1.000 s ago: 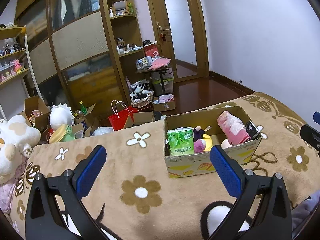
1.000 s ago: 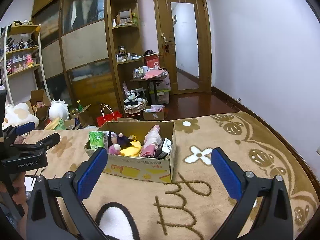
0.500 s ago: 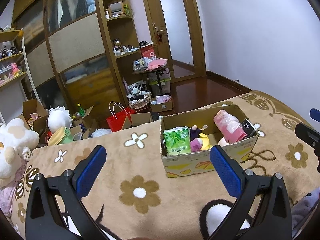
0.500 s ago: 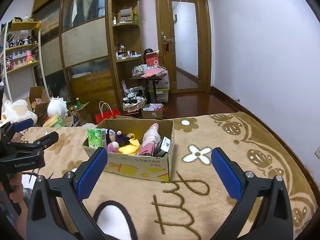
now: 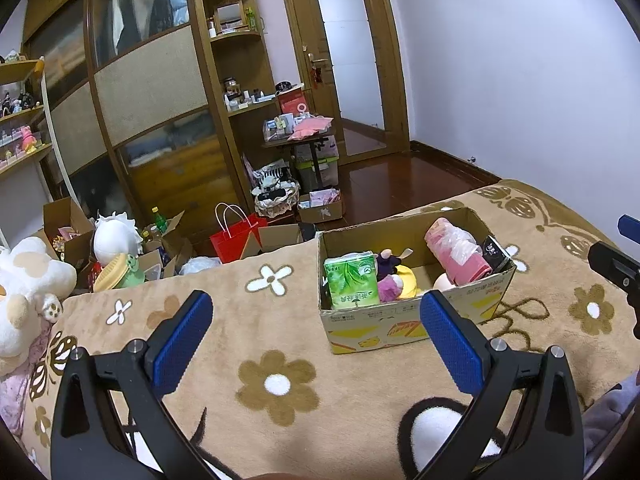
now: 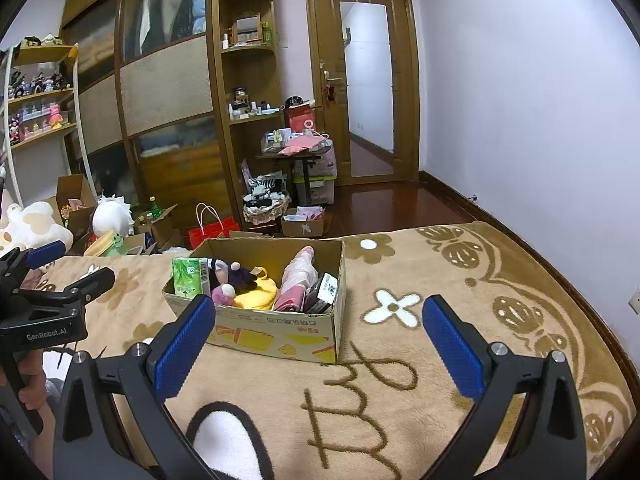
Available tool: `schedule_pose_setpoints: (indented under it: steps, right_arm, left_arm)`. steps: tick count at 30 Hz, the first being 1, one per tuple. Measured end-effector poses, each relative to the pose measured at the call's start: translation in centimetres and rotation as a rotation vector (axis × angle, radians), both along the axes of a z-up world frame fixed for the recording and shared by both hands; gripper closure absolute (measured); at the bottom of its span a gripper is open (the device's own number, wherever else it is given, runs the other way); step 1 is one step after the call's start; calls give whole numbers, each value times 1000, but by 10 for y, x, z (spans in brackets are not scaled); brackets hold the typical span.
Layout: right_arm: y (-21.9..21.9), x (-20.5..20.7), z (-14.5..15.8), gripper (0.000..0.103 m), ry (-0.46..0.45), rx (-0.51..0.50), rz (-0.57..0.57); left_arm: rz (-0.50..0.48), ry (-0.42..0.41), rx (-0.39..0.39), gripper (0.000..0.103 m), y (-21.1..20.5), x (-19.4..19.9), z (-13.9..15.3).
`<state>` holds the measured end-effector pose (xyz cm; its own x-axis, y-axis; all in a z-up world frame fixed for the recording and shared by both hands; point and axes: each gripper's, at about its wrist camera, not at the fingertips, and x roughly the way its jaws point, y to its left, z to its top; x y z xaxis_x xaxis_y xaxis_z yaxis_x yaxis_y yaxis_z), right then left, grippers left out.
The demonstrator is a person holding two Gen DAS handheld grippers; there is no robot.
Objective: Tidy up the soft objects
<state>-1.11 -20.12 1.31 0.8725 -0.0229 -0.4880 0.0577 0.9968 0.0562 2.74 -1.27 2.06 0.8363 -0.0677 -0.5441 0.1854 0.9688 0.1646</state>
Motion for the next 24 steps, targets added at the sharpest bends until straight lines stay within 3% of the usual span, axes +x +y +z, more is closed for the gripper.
schedule_pose_setpoints:
  steps: [24]
  right_arm:
    - [0, -1, 0, 0, 4, -6, -7]
  left_arm:
    - [-10, 10, 5, 1, 1, -1, 0]
